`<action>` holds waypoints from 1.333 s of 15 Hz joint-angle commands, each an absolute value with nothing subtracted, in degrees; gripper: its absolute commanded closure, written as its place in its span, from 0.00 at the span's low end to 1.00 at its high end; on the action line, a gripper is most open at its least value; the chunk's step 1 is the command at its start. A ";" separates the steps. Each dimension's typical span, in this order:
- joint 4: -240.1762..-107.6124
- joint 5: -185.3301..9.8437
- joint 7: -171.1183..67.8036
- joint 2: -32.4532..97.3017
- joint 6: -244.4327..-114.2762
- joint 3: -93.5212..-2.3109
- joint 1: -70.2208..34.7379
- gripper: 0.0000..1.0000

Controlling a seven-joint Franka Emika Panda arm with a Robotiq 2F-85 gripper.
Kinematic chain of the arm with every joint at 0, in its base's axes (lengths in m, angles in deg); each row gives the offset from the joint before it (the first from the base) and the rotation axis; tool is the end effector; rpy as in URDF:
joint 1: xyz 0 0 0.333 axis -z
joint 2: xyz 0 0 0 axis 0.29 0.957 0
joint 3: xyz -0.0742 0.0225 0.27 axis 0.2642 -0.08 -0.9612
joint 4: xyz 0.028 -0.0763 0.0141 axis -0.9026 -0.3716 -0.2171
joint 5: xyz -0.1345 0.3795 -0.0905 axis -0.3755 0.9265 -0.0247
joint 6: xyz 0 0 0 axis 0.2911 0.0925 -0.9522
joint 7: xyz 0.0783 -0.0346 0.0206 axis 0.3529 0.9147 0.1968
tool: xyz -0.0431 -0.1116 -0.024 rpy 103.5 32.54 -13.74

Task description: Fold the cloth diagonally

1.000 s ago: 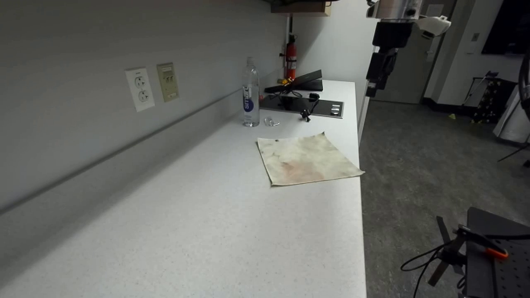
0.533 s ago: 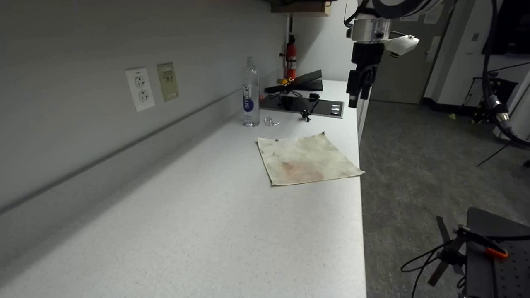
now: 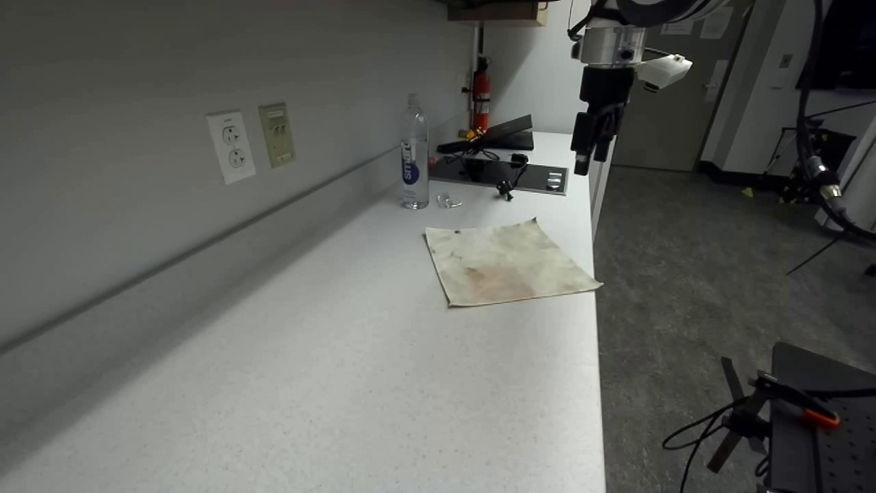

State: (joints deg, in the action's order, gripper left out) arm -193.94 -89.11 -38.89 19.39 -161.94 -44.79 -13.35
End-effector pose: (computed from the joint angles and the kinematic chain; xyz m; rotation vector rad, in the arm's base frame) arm 0.5785 -0.1129 0.3866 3.0646 -0.0129 0.0156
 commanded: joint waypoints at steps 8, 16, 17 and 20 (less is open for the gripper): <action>-179.04 -82.10 -21.18 35.46 -160.65 -45.75 -6.53 0.00; -179.76 -83.93 -24.97 36.67 -163.10 -45.85 -6.79 0.00; -179.59 -83.94 -25.50 37.27 -163.98 -45.81 -6.77 0.00; -179.40 -83.75 -26.83 39.82 -169.60 -45.89 -6.63 0.00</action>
State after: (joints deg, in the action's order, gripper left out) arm -180.74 -83.56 -25.14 36.91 -165.10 -45.15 -7.50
